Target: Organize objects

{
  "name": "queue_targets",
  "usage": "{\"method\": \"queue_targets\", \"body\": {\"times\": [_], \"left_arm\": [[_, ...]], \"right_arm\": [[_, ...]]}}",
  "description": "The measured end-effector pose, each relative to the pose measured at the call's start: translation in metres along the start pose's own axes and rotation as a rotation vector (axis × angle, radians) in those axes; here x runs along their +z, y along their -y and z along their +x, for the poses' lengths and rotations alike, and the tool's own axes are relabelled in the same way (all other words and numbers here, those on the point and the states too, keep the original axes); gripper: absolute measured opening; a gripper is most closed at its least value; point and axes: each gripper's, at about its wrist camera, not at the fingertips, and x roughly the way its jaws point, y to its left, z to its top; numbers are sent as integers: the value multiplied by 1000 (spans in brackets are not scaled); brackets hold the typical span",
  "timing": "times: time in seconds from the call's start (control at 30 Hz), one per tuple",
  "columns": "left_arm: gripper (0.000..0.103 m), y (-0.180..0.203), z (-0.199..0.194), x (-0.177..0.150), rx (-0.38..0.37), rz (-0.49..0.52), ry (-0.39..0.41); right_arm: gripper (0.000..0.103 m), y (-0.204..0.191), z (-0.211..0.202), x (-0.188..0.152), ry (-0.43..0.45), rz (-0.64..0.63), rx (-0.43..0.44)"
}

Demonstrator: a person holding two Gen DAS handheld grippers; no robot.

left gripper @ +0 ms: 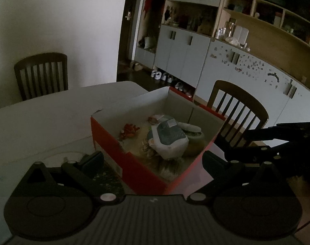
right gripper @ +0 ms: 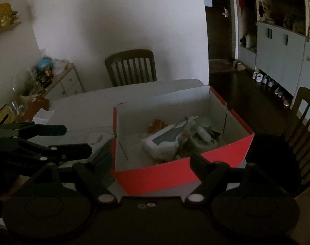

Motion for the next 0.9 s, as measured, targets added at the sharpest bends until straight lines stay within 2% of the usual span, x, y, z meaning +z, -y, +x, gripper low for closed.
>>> {"method": "queue_targets", "body": {"times": [0.2,0.53,0.73,0.9], "left_arm": [[103,2,-7,-1,4,19,4],[103,2,-7,-7,-37,8,-12],[103,8,-8,-11,-19,56,-3],[103,5,-7,-12,-18,43,-14]], "right_arm": [[83,-5,-4,-5,3,21,-4],[83,-11,-6,-11,9,28,-32],[83,-9,-8,-14,10,48,-48],[83,-8,-7,-15,4,57,-52]]}}
